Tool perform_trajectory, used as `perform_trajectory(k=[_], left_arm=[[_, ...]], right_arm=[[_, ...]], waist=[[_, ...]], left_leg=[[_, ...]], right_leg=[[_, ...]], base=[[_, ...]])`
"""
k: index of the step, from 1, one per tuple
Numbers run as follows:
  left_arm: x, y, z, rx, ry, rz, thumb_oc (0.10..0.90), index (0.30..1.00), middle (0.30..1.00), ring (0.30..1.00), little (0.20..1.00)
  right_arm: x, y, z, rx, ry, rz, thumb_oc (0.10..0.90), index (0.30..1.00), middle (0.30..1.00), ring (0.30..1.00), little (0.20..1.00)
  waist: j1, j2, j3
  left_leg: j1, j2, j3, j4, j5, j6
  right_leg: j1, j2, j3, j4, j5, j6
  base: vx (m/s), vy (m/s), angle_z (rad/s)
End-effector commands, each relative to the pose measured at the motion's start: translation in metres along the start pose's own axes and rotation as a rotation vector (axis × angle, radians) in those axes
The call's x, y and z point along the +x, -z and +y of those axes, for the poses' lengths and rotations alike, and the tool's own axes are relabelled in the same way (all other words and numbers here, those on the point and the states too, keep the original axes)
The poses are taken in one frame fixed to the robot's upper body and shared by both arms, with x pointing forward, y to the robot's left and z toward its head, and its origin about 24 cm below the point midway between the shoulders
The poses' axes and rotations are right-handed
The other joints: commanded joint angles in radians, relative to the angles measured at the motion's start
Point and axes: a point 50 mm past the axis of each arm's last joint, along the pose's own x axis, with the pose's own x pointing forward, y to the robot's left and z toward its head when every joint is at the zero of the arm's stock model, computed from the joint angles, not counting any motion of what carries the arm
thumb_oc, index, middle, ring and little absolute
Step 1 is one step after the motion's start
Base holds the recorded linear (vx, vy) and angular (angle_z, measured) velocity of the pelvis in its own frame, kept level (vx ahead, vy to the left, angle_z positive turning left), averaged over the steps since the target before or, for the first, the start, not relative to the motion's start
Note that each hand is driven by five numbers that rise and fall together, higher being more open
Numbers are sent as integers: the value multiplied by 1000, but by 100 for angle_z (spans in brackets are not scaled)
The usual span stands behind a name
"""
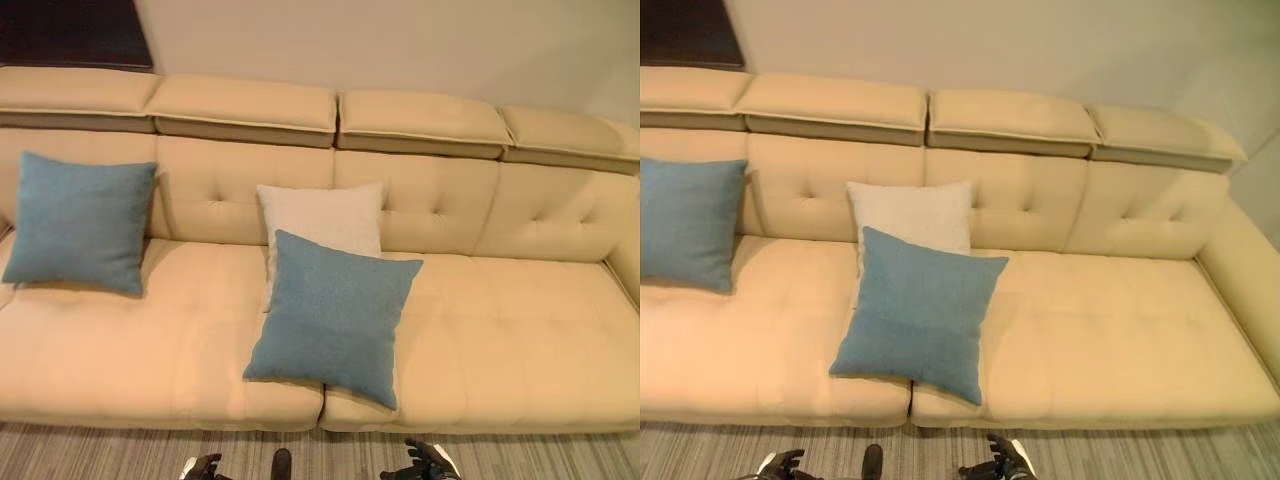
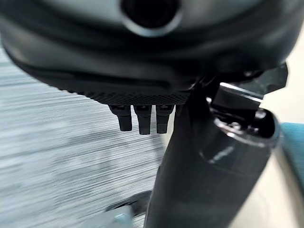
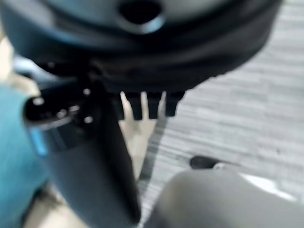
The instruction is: Pick up all the scattered cushions and arrange them neatly on the sofa.
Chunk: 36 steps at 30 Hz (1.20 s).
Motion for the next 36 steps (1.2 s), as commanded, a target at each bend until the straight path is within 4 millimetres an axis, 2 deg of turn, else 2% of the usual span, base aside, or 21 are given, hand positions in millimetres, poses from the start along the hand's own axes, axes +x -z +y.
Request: perform_trajectory(k=[1,2,3,7,9,11,13,14,16,18,19,21,22,25,28,29,30,33,34,35,36], left_arm=[[1,-14,5,-134,-49,-63,800,900,900,900,900],[1,-12,7,-154,-55,-62,800,900,900,900,900],[1,-11,13,-201,-79,-68,800,900,900,900,900],[1,-12,20,-230,-96,-90,800,900,900,900,900],[1,-11,21,-266,-98,-88,800,900,900,900,900],[-1,-9,14,-325,-80,-84,800,900,900,900,900],[-3,0,4,-303,-49,-54,800,900,900,900,900],[-3,0,3,-303,-48,-54,800,900,900,900,900],[-6,14,-11,-244,-5,2,800,900,900,900,900],[-8,23,-16,-212,10,41,800,900,900,900,900],[-8,23,-16,-212,10,41,800,900,900,900,900],[-10,25,-18,-187,10,33,800,900,900,900,900],[-10,26,-18,-187,10,33,800,900,900,900,900],[-9,18,-9,-226,-38,-23,800,900,900,900,900],[-6,-12,17,-331,-119,-165,800,900,900,900,900],[-5,-25,24,-356,-133,-217,800,900,900,900,900],[-5,-25,24,-358,-134,-218,800,900,900,900,900],[-6,-55,32,-347,-140,-333,800,900,900,900,900],[-7,-66,28,-305,-123,-375,800,900,900,900,900],[-7,-67,28,-306,-123,-376,800,900,900,900,900],[-6,-66,23,-292,-108,-370,800,900,900,900,900]], right_arm=[[3,-20,-19,51,78,-89,800,900,900,900,900],[2,-18,-19,51,81,-90,800,900,900,900,900],[0,-14,-19,51,81,-94,800,900,900,900,900],[-4,-12,-30,80,126,-121,800,900,900,900,900],[-8,-19,-41,111,157,-178,800,900,900,900,900],[-19,-55,-68,95,234,-372,800,900,900,900,900],[-32,-83,-88,42,301,-510,800,900,900,900,900],[-32,-82,-88,42,301,-509,800,900,900,900,900],[-47,-125,-103,-9,361,-689,800,900,900,900,900],[-55,-146,-103,-9,368,-774,800,900,900,900,900],[-55,-146,-103,-9,369,-774,800,900,900,900,900],[-66,-165,-106,90,402,-867,800,900,900,900,900],[-66,-165,-106,91,402,-866,800,900,900,900,900],[-75,-174,-111,178,440,-937,800,900,900,900,900],[-83,-194,-122,181,486,-1008,800,900,900,900,900],[-88,-208,-126,161,498,-1055,800,900,900,900,900],[-88,-209,-126,161,499,-1056,800,900,900,900,900],[-102,-249,-132,71,531,-1164,800,900,900,900,900],[-113,-274,-134,10,549,-1233,800,900,900,900,900],[-113,-275,-134,10,550,-1234,800,900,900,900,900],[-118,-287,-132,-18,549,-1263,800,900,900,900,900]], waist=[[27,40,-4],[29,44,-4],[16,43,-6],[3,43,-23],[-6,43,-37],[-12,47,-49],[-15,45,-51],[-16,46,-51],[-13,46,-47],[-8,46,-44],[-9,46,-44],[1,45,-41],[0,45,-41],[14,46,-37],[33,51,-32],[39,54,-27],[40,54,-26],[58,61,-12],[71,63,-1],[71,64,-1],[78,64,6]], left_leg=[[-15,55,-77,35,-97,-61],[-10,54,-67,26,-97,-62],[5,47,-62,22,-95,-61],[16,41,-49,12,-100,-62],[20,39,-43,3,-102,-67],[20,39,-37,3,-108,-73],[23,38,-39,3,-108,-75],[24,38,-40,3,-108,-75],[11,35,-52,3,-103,-83],[0,32,-60,3,-101,-92],[-1,32,-61,3,-100,-92],[-8,30,-72,3,-99,-102],[-8,30,-73,3,-99,-102],[-9,29,-83,3,-97,-106],[-24,27,-89,3,-98,-108],[-34,27,-89,3,-95,-107],[-35,27,-89,3,-95,-107],[-65,25,-89,3,-87,-107],[-83,25,-88,3,-82,-108],[-84,25,-88,3,-82,-108],[-93,27,-86,3,-78,-109]], right_leg=[[-74,-1,-158,90,33,0],[-60,-18,-223,80,29,-4],[-59,-17,-232,68,37,1],[-34,-21,-198,1,55,7],[-16,-22,-191,-46,63,8],[5,-23,-202,-98,73,15],[19,-22,-208,-114,74,17],[20,-22,-209,-114,74,17],[24,-18,-218,-117,65,14],[24,-15,-232,-115,58,11],[24,-16,-233,-115,58,11],[30,-12,-254,-115,50,7],[30,-12,-255,-115,50,7],[39,-8,-271,-130,50,7],[33,-6,-275,-155,54,12],[23,-7,-273,-155,57,14],[21,-7,-272,-155,57,14],[-10,-8,-265,-155,63,15],[-31,-7,-260,-155,68,16],[-32,-7,-259,-155,69,16],[-43,-5,-256,-155,70,15]], base=[[-10,28,-81],[20,30,-61],[49,10,-29],[47,-20,-6],[69,-48,-5],[77,-61,-7],[42,-45,-4],[20,-38,0],[5,-50,2],[1,-36,10],[25,-34,17],[38,-32,26],[55,-29,29],[48,-25,23],[-1,-18,15],[-21,-1,13],[-43,4,11],[-76,13,-1],[-70,20,-5],[-72,13,-7],[-31,7,-5]])
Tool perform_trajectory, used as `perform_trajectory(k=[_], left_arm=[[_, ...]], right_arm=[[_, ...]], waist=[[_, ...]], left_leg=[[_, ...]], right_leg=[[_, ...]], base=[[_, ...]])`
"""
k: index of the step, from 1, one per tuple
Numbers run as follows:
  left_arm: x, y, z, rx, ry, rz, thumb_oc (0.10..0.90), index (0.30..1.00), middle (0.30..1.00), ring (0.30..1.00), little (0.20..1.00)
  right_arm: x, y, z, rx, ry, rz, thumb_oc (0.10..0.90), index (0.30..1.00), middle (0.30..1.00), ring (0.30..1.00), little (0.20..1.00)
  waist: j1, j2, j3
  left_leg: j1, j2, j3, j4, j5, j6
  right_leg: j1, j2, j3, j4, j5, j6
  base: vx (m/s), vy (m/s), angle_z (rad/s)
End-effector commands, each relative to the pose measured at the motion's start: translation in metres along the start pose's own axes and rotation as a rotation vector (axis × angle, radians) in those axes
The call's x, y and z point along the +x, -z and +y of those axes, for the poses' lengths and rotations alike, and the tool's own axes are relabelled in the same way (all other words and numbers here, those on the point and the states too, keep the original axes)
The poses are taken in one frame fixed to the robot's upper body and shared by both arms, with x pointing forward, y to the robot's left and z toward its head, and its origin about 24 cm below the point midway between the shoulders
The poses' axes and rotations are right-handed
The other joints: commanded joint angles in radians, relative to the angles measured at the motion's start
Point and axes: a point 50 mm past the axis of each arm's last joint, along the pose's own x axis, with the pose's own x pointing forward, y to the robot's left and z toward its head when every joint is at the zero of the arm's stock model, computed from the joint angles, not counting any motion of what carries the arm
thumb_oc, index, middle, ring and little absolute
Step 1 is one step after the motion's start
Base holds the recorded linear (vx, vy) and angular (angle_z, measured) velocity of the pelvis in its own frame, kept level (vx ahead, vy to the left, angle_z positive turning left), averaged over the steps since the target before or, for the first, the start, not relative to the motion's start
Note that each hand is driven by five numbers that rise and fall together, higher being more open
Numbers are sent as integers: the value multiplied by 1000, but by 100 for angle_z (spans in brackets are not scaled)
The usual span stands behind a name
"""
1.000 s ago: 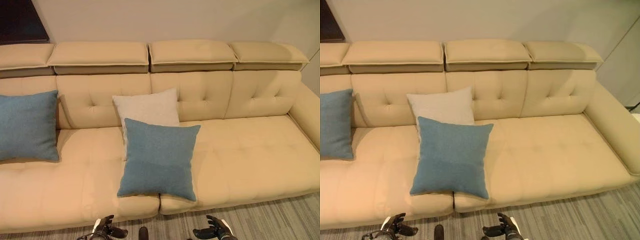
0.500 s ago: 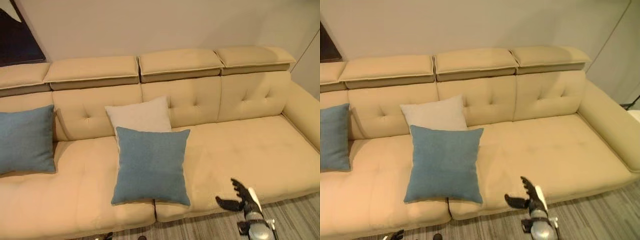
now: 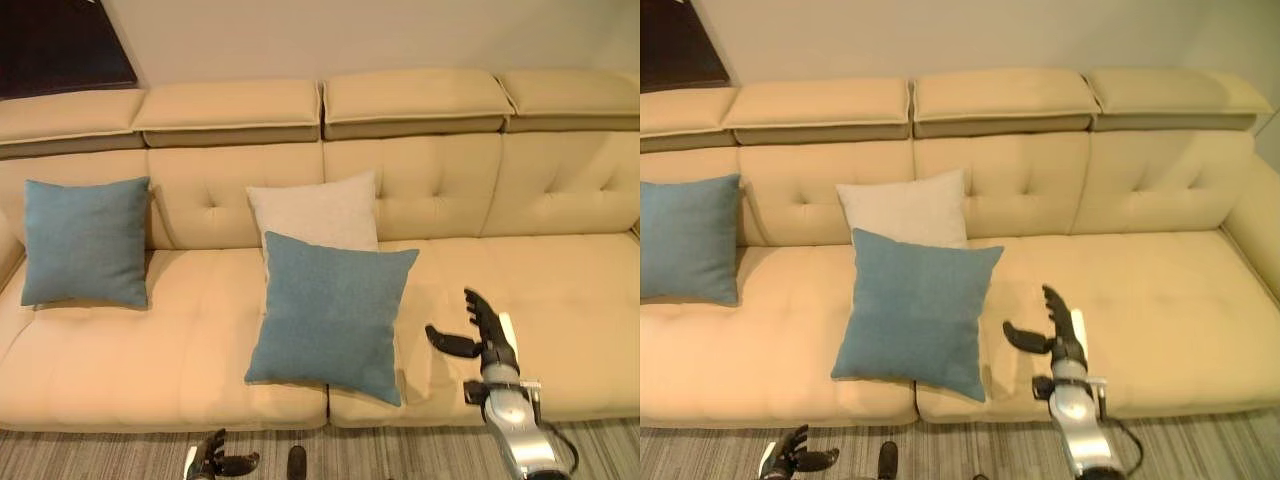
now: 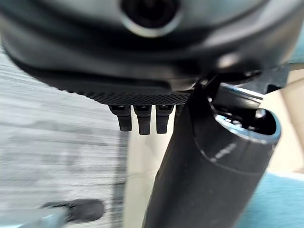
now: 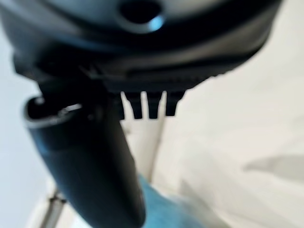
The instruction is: Pick up all the scattered cushions and arrange them neatly on the sofa.
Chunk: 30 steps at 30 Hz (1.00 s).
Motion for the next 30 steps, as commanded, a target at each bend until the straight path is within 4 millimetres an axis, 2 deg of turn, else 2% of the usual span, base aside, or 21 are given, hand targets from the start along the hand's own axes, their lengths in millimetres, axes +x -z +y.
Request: perform_trajectory(k=[1,2,3,4,5,6,9,11,16,20,21,22,26,27,28,29,30], left_arm=[[14,-41,5,56,-19,-141,800,900,900,900,900],[13,-32,-4,90,11,-108,800,900,900,900,900],[13,-33,-4,89,10,-108,800,900,900,900,900],[11,-20,-11,124,34,-58,800,900,900,900,900],[11,-21,-11,124,34,-59,800,900,900,900,900],[10,-11,-14,159,47,-18,800,900,900,900,900],[7,-1,-16,192,52,22,800,900,900,900,900],[6,6,-16,203,40,52,800,900,900,900,900],[7,4,-15,185,-4,62,800,900,900,900,900],[9,1,-12,174,-25,57,800,900,900,900,900],[10,-1,-12,172,-23,48,800,900,900,900,900],[10,-3,-11,174,-19,42,800,900,900,900,900],[11,-4,-10,191,0,38,800,900,900,900,900],[13,-9,-10,191,14,23,800,900,900,900,900],[15,-17,-11,197,37,-2,800,900,900,900,900],[16,-19,-11,199,46,-8,800,900,900,900,900],[17,-22,-12,206,58,-12,800,900,900,900,900]], right_arm=[[32,-82,-11,1,75,-354,800,900,900,900,900],[41,-97,-5,-10,59,-385,800,900,900,900,900],[41,-97,-4,-10,59,-387,800,900,900,900,900],[47,-110,4,1,47,-410,800,900,900,900,900],[47,-110,4,1,47,-411,800,900,900,900,900],[52,-115,11,-2,36,-410,800,900,900,900,900],[58,-119,19,-24,24,-393,800,900,900,900,900],[68,-119,22,4,109,-329,800,900,900,900,900],[74,-112,31,97,208,-216,800,900,900,900,900],[75,-102,49,78,95,-153,800,900,900,900,900],[74,-100,57,92,21,-139,800,900,900,900,900],[74,-100,65,92,-72,-140,800,900,900,900,900],[75,-101,77,118,-190,-121,800,900,900,900,900],[76,-109,88,64,-302,-145,800,900,900,900,900],[78,-110,96,-76,-412,-131,800,900,900,900,900],[79,-108,98,-133,-441,-118,563,545,545,545,545],[78,-104,105,-218,-510,-102,400,300,300,300,300]], waist=[[46,-27,24],[57,-28,36],[57,-28,36],[67,-29,49],[66,-29,50],[73,-30,57],[81,-32,68],[94,-32,80],[107,-30,96],[119,-31,108],[125,-32,112],[130,-33,115],[141,-32,120],[148,-33,126],[157,-37,131],[159,-39,131],[164,-42,134]], left_leg=[[16,-23,-50,3,-103,-37],[2,-22,-49,3,-98,-40],[2,-21,-48,3,-98,-40],[-13,-21,-50,3,-92,-43],[-14,-21,-50,3,-92,-43],[-24,-20,-53,3,-88,-44],[-36,-19,-55,3,-83,-46],[-55,-21,-62,3,-77,-48],[-73,-19,-68,3,-71,-49],[-90,-18,-78,3,-64,-50],[-95,-18,-82,3,-61,-51],[-102,-17,-86,3,-58,-53],[-111,-17,-92,3,-52,-57],[-122,-15,-92,3,-46,-63],[-133,-13,-94,3,-40,-69],[-137,-12,-95,3,-38,-71],[-135,-10,-94,3,-39,-74]], right_leg=[[-9,-24,51,5,-17,45],[-22,-22,51,5,-14,44],[-22,-22,51,5,-14,44],[-35,-19,53,5,-13,42],[-36,-19,53,5,-13,42],[-45,-17,53,5,-11,40],[-55,-15,52,5,-9,39],[-68,-12,48,5,-6,37],[-84,-8,46,5,-4,34],[-98,-5,42,5,-1,31],[-103,-5,42,5,1,31],[-109,-4,40,5,1,30],[-116,-1,37,5,-1,29],[-124,1,35,5,0,27],[-134,5,31,5,2,27],[-136,6,29,5,1,27],[-133,8,26,5,-3,27]], base=[[-59,9,-9],[-35,7,-8],[-55,7,-9],[0,0,0],[-36,12,-3],[0,0,0],[-5,1,1],[-17,2,8],[-4,4,6],[-8,-6,3],[-25,-21,4],[0,0,0],[0,-3,1],[-16,-23,4],[0,0,0],[-16,-31,-5],[0,0,0]])
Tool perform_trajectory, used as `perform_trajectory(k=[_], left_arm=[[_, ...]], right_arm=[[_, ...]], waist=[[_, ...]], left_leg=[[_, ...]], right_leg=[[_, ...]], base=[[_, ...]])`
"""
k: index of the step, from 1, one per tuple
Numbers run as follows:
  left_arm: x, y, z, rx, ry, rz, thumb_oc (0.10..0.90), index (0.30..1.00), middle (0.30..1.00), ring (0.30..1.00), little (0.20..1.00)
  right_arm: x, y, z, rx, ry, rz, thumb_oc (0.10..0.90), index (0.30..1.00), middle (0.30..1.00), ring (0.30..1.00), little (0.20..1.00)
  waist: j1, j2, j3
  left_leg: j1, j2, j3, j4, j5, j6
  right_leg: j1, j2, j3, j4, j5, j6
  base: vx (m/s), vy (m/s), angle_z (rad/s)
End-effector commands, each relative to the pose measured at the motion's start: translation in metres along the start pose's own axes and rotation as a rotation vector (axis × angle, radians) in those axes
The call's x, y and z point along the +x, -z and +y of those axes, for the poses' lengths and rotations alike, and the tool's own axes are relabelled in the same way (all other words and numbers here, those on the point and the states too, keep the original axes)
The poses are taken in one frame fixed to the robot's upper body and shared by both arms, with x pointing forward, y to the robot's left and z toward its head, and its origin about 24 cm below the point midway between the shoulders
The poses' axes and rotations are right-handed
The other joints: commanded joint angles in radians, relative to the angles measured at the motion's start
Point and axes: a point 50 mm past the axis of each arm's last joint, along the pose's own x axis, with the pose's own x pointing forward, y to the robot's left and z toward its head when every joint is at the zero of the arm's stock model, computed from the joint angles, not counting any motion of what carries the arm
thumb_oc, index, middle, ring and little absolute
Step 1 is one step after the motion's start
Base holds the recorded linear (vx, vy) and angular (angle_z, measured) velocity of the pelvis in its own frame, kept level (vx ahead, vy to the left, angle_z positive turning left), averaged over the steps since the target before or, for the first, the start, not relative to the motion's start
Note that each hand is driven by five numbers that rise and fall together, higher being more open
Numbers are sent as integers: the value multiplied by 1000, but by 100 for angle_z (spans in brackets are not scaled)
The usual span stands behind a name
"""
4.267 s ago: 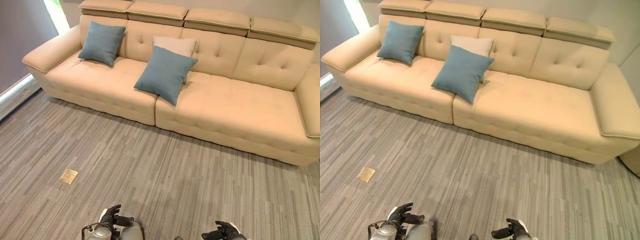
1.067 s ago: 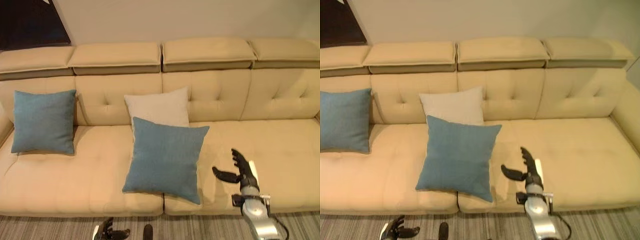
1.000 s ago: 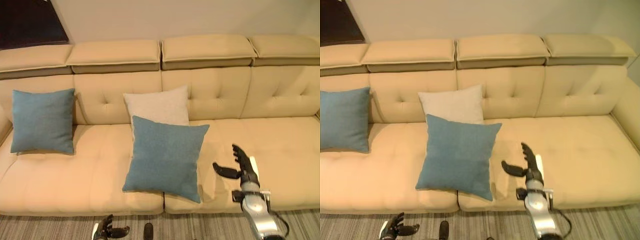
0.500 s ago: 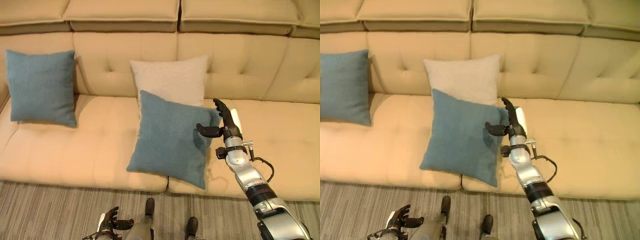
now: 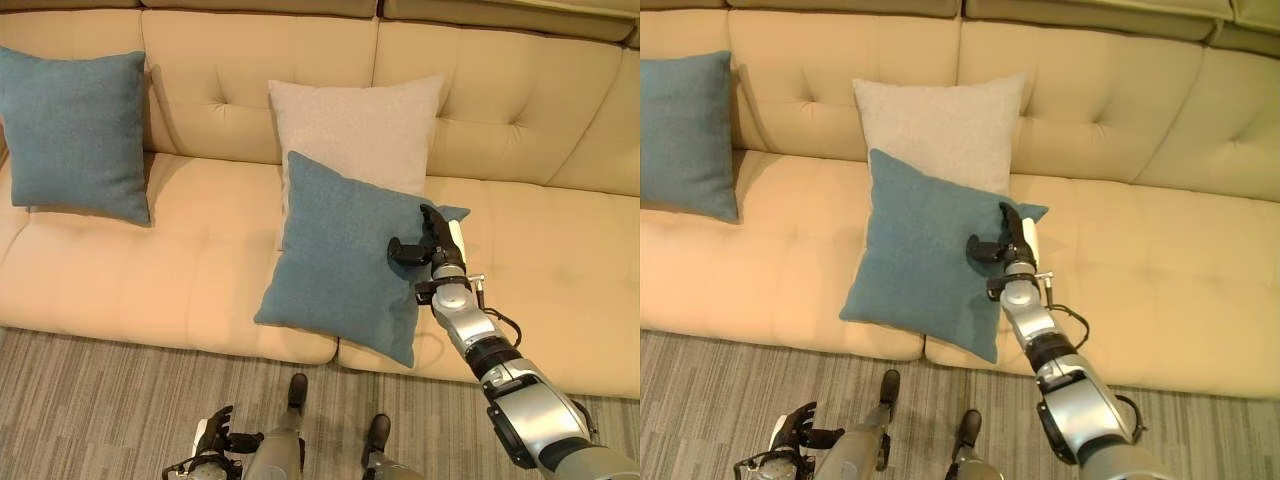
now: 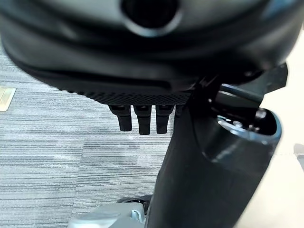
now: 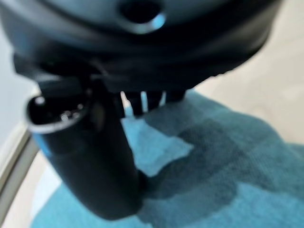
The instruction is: Pick up all the scattered cushions and arrange them neatly on the sofa.
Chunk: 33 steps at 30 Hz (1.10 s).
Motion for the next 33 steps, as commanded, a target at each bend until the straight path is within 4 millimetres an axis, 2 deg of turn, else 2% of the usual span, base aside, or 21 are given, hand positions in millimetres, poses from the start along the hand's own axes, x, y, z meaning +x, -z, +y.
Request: perform_trajectory(k=[1,3,5,6,8,9,12,14,15,17,18,19,20,23,27,28,31,33], left_arm=[[7,-18,3,58,45,-48,800,900,900,900,900],[7,-18,2,91,75,-45,800,900,900,900,900],[6,-13,0,127,93,-30,800,900,900,900,900],[5,-8,-3,138,108,-3,800,900,900,900,900],[5,-5,-2,140,104,9,800,900,900,900,900],[5,-2,0,142,86,32,800,900,900,900,900],[4,3,2,147,64,56,800,900,900,900,900],[2,8,5,135,33,68,800,900,900,900,900],[2,9,5,136,33,69,800,900,900,900,900],[0,14,7,121,16,78,800,900,900,900,900],[-3,21,8,115,11,95,800,900,900,900,900],[-3,22,8,116,12,95,800,900,900,900,900],[-5,27,8,122,13,108,800,900,900,900,900],[-9,38,8,143,23,136,800,900,900,900,900],[-15,53,6,225,53,180,800,900,900,900,900],[-19,60,2,258,78,203,800,900,900,900,900],[-20,63,-1,292,105,223,800,900,900,900,900],[-19,61,0,293,104,220,800,900,900,900,900]], right_arm=[[-2,-22,40,-194,-365,-82,400,300,300,300,300],[-13,-5,62,-313,-505,-44,400,300,300,300,300],[-23,11,75,-324,-558,-9,400,300,300,300,300],[-31,34,81,-334,-538,60,400,300,300,300,300],[-32,35,83,-356,-530,59,400,300,300,300,300],[-33,38,84,-434,-483,47,400,300,300,300,300],[-36,46,84,-456,-428,62,400,300,300,300,300],[-36,53,67,-431,-310,67,400,300,300,300,300],[-36,53,67,-431,-310,68,400,300,300,300,300],[-39,50,52,-361,-224,15,400,300,300,300,300],[-44,49,28,-337,-132,-47,400,300,300,300,300],[-44,50,28,-337,-132,-45,400,300,300,300,300],[-48,47,13,-340,-81,-88,400,300,300,300,300],[-66,48,-30,-374,74,-162,400,300,300,300,300],[-100,25,-73,-348,302,-320,400,300,300,300,300],[-115,17,-87,-340,386,-377,400,300,300,300,300],[-130,8,-101,-351,474,-425,400,300,300,300,300],[-133,5,-104,-349,497,-439,400,300,300,300,300]], waist=[[53,-5,-9],[60,-8,-12],[64,-11,-19],[66,-13,-24],[66,-15,-26],[64,-20,-28],[55,-24,-32],[44,-28,-39],[45,-27,-39],[28,-31,-50],[9,-34,-64],[11,-33,-64],[3,-34,-71],[-26,-34,-92],[-82,-39,-89],[-113,-42,-74],[-146,-50,-74],[-152,-54,-83]], left_leg=[[-5,-19,-71,3,-61,-56],[-1,-19,-80,3,-61,-57],[8,-20,-90,3,-63,-56],[18,-21,-95,3,-66,-55],[23,-20,-97,3,-67,-54],[34,-18,-97,3,-72,-53],[51,-17,-93,3,-80,-50],[72,-14,-86,3,-92,-43],[74,-14,-86,3,-92,-43],[100,-12,-76,3,-108,-35],[127,-12,-65,3,-124,-25],[129,-12,-65,3,-125,-25],[144,-13,-61,3,-134,-21],[195,-15,-42,3,-156,-10],[217,-18,3,71,-206,15],[211,-14,41,103,-218,22],[217,5,124,65,-221,30],[212,15,156,57,-215,28]], right_leg=[[-10,-13,37,6,-16,33],[1,-11,29,6,-25,32],[19,-11,18,6,-34,32],[33,-11,13,6,-40,31],[40,-11,10,6,-42,31],[49,-11,9,6,-44,31],[64,-11,10,6,-47,31],[85,-13,11,6,-49,34],[87,-13,11,6,-49,34],[102,-16,19,6,-50,36],[123,-22,25,6,-54,39],[124,-22,25,6,-55,39],[137,-24,28,6,-59,40],[170,-33,40,8,-65,45],[176,-50,85,47,-77,48],[149,-55,122,67,-60,57],[73,-49,185,45,14,83],[44,-48,198,35,41,92]], base=[[8,-33,4],[34,-41,6],[62,-40,9],[43,-19,15],[25,-14,16],[15,-12,12],[3,-1,1],[20,-1,1],[37,14,2],[67,31,1],[81,35,0],[91,43,1],[68,39,-3],[99,66,-4],[10,91,-22],[-135,110,-36],[-140,56,-87],[-88,-7,-123]])
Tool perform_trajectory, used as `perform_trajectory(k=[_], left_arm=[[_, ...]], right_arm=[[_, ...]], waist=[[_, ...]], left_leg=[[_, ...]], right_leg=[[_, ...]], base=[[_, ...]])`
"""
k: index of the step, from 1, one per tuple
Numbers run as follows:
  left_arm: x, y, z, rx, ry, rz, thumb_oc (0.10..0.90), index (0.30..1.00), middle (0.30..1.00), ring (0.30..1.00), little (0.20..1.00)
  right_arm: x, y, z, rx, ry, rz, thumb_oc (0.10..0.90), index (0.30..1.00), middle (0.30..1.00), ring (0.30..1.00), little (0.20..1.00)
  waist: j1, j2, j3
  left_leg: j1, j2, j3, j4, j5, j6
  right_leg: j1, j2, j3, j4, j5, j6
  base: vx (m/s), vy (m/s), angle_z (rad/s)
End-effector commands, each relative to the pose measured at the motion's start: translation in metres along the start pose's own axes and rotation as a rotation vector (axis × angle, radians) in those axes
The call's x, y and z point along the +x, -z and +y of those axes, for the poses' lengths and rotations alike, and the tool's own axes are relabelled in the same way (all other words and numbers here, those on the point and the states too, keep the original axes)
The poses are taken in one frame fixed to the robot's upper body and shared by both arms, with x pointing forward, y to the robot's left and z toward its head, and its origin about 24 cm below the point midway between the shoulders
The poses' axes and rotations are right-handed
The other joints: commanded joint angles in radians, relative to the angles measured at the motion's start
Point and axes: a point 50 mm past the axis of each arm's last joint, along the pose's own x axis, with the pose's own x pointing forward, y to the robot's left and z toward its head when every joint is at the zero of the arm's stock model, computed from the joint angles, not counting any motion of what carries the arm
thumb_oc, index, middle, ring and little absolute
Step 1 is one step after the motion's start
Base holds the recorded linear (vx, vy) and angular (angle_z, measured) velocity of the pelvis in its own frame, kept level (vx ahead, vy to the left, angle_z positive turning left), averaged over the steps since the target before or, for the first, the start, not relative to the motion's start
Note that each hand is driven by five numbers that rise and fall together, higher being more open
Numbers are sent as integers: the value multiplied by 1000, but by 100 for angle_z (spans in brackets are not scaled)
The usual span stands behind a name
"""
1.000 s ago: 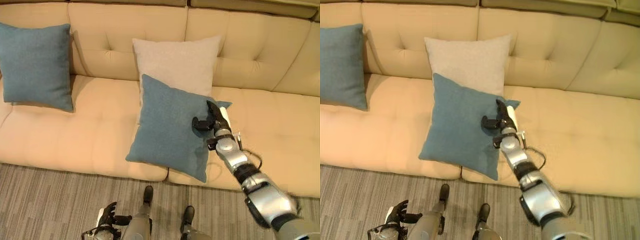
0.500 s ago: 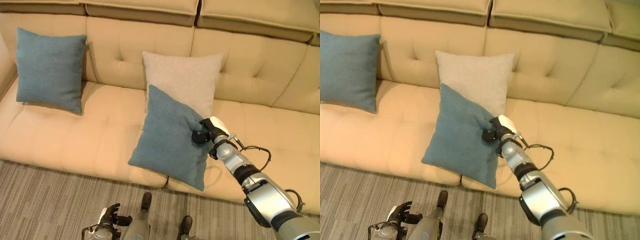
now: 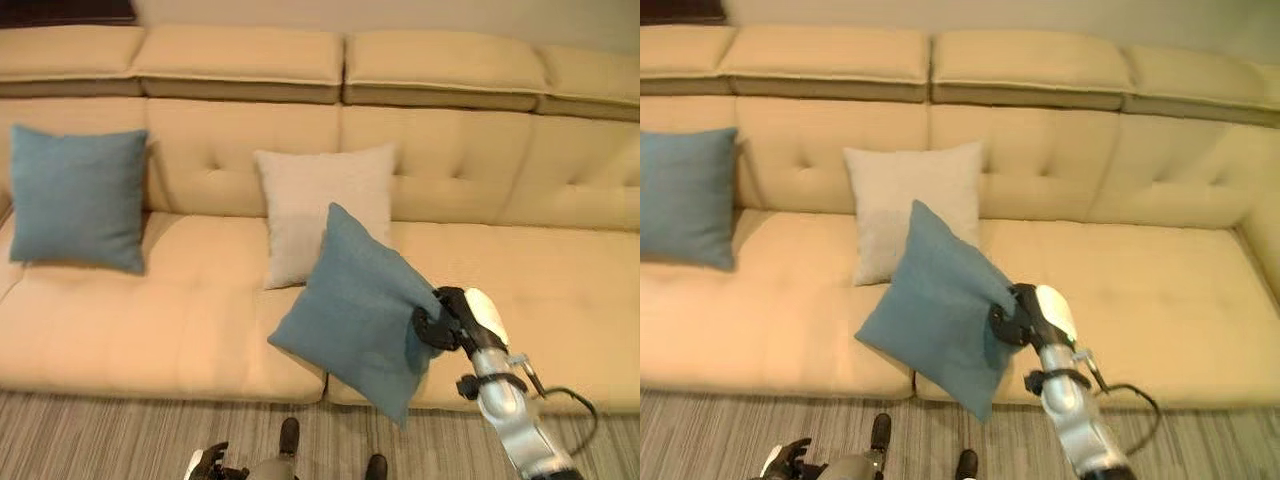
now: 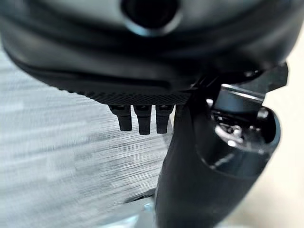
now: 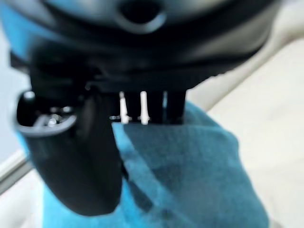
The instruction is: Pick up all the scattered cushions and arrange them neatly on the sofa.
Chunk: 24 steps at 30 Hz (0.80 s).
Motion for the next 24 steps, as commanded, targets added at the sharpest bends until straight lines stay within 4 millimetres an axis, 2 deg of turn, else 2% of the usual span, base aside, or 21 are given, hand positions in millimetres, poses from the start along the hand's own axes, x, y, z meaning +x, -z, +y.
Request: perform_trajectory(k=[1,2,3,5,6,7,8,11,13,14,15,16,17,18,19,20,21,22,23,24], left_arm=[[2,-12,-9,71,40,-21,800,900,900,900,900],[3,-18,-7,74,36,-41,800,900,900,900,900],[6,-32,-1,75,15,-90,800,900,900,900,900],[6,-34,1,68,3,-101,800,900,900,900,900],[6,-33,1,68,4,-101,800,900,900,900,900],[6,-34,1,51,-2,-104,800,900,900,900,900],[4,-33,-2,30,2,-117,800,900,900,900,900],[2,-37,-9,-2,27,-144,800,900,900,900,900],[1,-42,-14,-13,52,-185,800,900,900,900,900],[1,-42,-14,-13,52,-184,800,900,900,900,900],[-1,-54,-14,-32,58,-248,800,900,900,900,900],[-1,-54,-14,-32,59,-248,800,900,900,900,900],[-7,-85,-15,-72,73,-395,800,900,900,900,900],[-9,-93,-14,-145,77,-428,800,900,900,900,900],[-9,-93,-13,-150,78,-426,800,900,900,900,900],[-11,-99,-11,-231,81,-443,800,900,900,900,900],[-13,-116,-12,-353,77,-478,800,900,900,900,900],[-13,-116,-11,-356,76,-480,800,900,900,900,900],[-21,-144,-15,-467,103,-572,800,900,900,900,900],[-24,-154,-17,-538,131,-591,800,900,900,900,900]], right_arm=[[25,-51,-99,-41,507,-307,400,300,300,300,300],[24,-52,-101,-40,531,-306,400,300,300,300,300],[22,-50,-111,-52,600,-297,400,300,300,300,300],[20,-45,-116,-72,623,-278,400,300,300,300,300],[20,-45,-116,-73,623,-277,400,300,300,300,300],[19,-38,-120,-98,633,-249,400,300,300,300,300],[18,-35,-122,-107,635,-231,400,300,300,300,300],[20,-34,-122,-85,635,-224,400,300,300,300,300],[19,-37,-122,-84,629,-243,400,300,300,300,300],[18,-37,-122,-84,628,-242,400,300,300,300,300],[17,-41,-123,-63,628,-267,400,300,300,300,300],[16,-41,-123,-63,627,-267,400,300,300,300,300],[17,-52,-123,2,620,-326,400,300,300,300,300],[19,-60,-123,58,606,-370,400,300,300,300,300],[19,-60,-123,60,604,-371,400,300,300,300,300],[21,-70,-120,104,586,-420,400,300,300,300,300],[26,-102,-114,192,521,-565,400,300,300,300,300],[27,-102,-114,192,521,-567,400,300,300,300,300],[30,-145,-103,336,403,-759,400,300,300,300,300],[27,-158,-100,395,348,-824,400,300,300,300,300]], waist=[[-39,4,-23],[-43,5,-19],[-41,14,-16],[-32,24,-24],[-30,24,-22],[-21,28,-36],[1,31,-59],[22,32,-80],[20,40,-88],[22,40,-87],[10,54,-87],[10,56,-86],[-1,75,-77],[-7,84,-75],[-9,86,-74],[-17,91,-71],[-17,85,-49],[-19,86,-47],[32,66,-15],[44,48,-10]], left_leg=[[34,42,0,60,-158,-17],[34,60,21,69,-159,-20],[24,94,74,76,-148,-20],[22,106,122,77,-138,-16],[25,105,123,77,-139,-16],[21,110,152,80,-132,-16],[32,113,186,72,-138,-28],[40,115,234,69,-128,-36],[55,130,252,69,-119,-49],[56,132,253,70,-118,-51],[66,149,242,68,-102,-65],[68,152,241,66,-99,-68],[71,185,216,61,-60,-94],[78,205,205,49,-46,-105],[79,208,205,46,-43,-107],[86,228,197,47,-37,-116],[74,276,156,116,-17,-103],[71,279,155,122,-20,-104],[36,206,-92,209,-52,-62],[22,163,-133,242,-97,-51]], right_leg=[[-63,-8,-2,33,33,83],[-79,-10,-28,47,39,87],[-67,-33,-120,94,3,79],[-27,-70,-194,142,-25,70],[-25,-71,-193,145,-27,71],[4,-94,-237,161,-35,68],[59,-127,-302,157,-39,81],[89,-153,-358,128,-13,107],[103,-137,-355,101,-58,101],[103,-136,-354,102,-60,99],[101,-110,-333,103,-95,81],[102,-107,-334,105,-98,78],[99,-71,-308,114,-135,58],[95,-49,-296,120,-158,43],[95,-46,-296,122,-160,40],[94,-25,-285,129,-181,22],[81,15,-260,153,-204,-19],[80,17,-260,155,-205,-21],[67,55,-185,184,-219,-46],[74,62,-161,174,-214,-50]], base=[[-110,-71,-123],[-207,-162,-122],[-209,-136,-117],[-187,-77,-120],[-138,-79,-98],[-77,-126,-73],[-94,-199,-76],[-38,-247,-104],[-12,-358,-79],[23,-383,-77],[24,-267,-50],[-5,-567,-41],[-53,-467,-7],[-53,-466,0],[-32,-297,-2],[-48,-427,-13],[-51,-422,-16],[6,-563,-49],[91,-381,-110],[90,-373,-162]])
